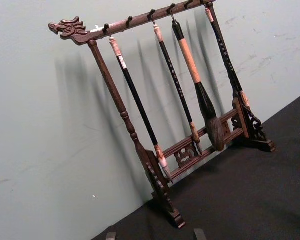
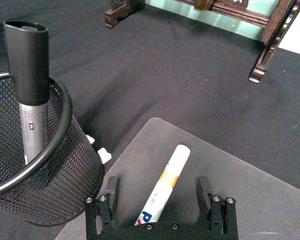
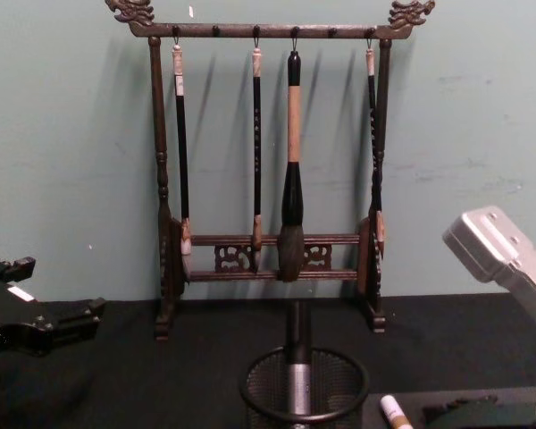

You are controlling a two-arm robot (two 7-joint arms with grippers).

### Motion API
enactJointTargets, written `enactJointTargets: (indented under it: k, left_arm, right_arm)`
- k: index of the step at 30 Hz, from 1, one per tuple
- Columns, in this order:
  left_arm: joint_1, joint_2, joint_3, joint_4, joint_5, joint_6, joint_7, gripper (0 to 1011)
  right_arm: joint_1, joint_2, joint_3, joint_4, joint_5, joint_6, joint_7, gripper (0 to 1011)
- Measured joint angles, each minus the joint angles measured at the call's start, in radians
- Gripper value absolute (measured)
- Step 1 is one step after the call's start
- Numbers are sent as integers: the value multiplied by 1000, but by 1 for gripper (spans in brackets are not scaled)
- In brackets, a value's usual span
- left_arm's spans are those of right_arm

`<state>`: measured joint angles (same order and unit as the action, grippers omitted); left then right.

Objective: Pick up the water-based marker from the table and place it into the pen holder.

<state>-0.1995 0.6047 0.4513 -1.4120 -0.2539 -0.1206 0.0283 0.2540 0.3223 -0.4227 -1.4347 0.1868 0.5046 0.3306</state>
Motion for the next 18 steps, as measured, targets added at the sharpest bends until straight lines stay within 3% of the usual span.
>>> enactJointTargets:
  k: [18]
  left_arm:
    - [0, 0, 0, 0, 0, 0, 0, 1001]
  right_arm:
    - [-4, 0, 1, -4, -10, -8, 4, 979]
